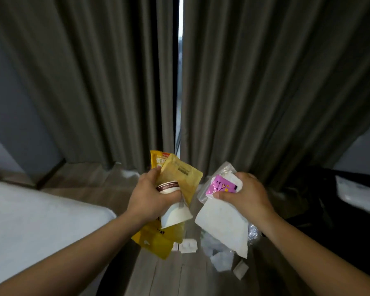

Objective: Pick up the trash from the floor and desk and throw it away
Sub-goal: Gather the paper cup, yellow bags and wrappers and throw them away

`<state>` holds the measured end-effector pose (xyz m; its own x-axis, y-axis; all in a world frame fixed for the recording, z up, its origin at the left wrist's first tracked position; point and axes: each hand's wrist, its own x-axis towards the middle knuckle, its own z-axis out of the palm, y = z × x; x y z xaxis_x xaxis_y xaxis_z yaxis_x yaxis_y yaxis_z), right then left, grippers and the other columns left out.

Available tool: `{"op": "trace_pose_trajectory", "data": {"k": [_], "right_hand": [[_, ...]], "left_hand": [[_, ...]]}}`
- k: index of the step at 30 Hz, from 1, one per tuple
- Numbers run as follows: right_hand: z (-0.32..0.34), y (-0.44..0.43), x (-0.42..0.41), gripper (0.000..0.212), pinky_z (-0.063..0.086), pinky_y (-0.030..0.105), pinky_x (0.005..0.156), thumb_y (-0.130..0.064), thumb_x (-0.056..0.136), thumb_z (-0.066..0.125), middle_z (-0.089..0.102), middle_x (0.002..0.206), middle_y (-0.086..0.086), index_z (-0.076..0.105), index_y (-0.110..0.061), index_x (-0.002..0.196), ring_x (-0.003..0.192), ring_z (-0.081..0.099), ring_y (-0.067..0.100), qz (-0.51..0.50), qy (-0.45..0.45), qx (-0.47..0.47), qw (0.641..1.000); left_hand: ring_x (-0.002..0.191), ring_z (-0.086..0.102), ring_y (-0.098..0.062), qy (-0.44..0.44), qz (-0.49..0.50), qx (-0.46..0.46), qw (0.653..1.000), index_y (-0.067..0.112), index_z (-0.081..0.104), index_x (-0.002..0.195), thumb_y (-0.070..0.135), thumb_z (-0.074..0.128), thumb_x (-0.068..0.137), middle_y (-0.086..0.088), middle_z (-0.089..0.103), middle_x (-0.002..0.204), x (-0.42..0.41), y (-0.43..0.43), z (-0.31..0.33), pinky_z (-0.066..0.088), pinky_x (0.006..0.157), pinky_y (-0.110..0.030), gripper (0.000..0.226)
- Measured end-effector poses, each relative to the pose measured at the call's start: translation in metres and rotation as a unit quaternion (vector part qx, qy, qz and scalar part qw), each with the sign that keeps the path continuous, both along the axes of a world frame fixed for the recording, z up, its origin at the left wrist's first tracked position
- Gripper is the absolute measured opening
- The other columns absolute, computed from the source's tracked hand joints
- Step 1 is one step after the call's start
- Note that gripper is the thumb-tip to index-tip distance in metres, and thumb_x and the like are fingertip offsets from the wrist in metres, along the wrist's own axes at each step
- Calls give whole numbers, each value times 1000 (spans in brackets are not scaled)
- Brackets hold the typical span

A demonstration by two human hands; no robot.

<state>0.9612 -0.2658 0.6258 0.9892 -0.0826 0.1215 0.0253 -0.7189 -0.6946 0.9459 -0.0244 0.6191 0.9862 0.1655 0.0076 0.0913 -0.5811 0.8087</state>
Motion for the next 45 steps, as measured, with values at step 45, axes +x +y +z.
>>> {"op": "trace_pose_trajectory", "data": {"k": [45], "right_hand": [[391, -210, -144, 28, 45, 17, 59, -47, 72, 74, 66, 89, -12, 62, -32, 93, 80, 63, 6, -202, -392, 34, 897]], "left_hand": [[92, 62, -12, -354, -296, -185, 868, 43, 33, 136, 37, 82, 66, 7, 50, 124, -7, -239, 386, 50, 61, -18, 86]]}}
